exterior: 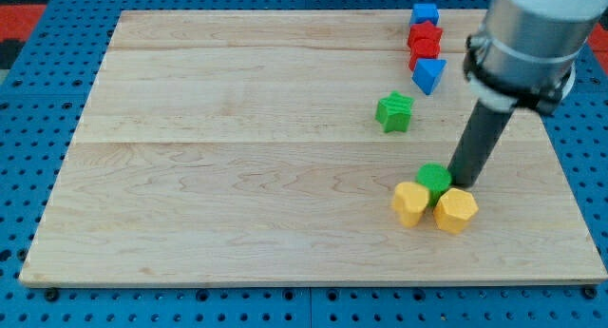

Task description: Push the green star slightly to left

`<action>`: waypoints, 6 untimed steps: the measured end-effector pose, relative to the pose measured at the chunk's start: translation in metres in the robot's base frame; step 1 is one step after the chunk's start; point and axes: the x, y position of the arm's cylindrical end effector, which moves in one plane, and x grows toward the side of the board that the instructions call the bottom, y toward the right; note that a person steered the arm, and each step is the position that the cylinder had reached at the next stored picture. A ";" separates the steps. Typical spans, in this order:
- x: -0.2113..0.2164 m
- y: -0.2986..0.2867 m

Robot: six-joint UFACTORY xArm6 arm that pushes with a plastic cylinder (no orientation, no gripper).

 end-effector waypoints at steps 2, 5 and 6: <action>-0.099 0.027; -0.128 -0.082; -0.143 -0.084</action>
